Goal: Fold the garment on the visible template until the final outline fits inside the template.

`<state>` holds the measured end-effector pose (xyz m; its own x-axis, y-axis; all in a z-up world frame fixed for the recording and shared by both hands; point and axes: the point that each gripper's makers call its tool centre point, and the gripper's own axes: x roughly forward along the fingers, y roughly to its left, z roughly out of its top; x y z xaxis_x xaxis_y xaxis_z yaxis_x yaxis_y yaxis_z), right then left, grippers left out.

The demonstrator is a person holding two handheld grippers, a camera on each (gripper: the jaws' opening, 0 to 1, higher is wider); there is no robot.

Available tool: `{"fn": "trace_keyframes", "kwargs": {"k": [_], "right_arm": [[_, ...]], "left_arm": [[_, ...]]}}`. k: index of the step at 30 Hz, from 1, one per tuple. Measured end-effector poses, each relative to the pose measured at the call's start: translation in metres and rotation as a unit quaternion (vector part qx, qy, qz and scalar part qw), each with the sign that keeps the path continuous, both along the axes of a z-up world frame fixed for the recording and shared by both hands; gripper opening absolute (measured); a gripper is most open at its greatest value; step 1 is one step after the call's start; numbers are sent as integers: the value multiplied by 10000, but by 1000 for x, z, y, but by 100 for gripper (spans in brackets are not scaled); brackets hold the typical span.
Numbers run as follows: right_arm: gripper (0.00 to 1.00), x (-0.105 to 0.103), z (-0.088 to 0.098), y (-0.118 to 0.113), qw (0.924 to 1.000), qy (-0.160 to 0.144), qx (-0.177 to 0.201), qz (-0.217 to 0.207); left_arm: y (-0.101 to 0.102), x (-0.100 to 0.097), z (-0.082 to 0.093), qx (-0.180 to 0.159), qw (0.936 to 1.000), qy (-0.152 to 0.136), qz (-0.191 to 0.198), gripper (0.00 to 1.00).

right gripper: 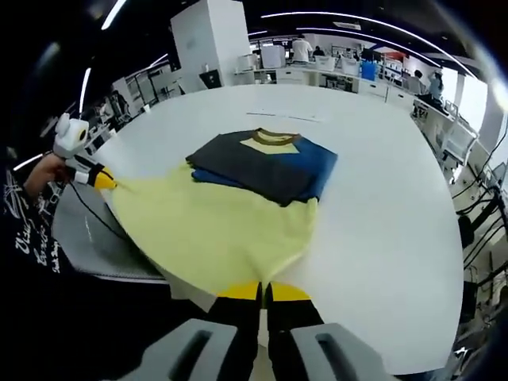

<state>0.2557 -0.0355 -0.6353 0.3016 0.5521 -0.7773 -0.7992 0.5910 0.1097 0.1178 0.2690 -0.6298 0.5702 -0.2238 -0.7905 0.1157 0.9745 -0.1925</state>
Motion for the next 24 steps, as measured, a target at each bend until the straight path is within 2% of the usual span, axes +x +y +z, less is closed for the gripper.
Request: {"fn": "trace_keyframes", "kwargs": {"k": [10, 24], "right_arm": [[0, 18, 22, 11, 9995, -279, -4, 130], [0, 51, 41, 26, 9976, -596, -45, 339]], "left_arm": [[11, 25, 18, 61, 9995, -295, 83, 0], [27, 59, 39, 62, 9980, -605, 197, 0]]}}
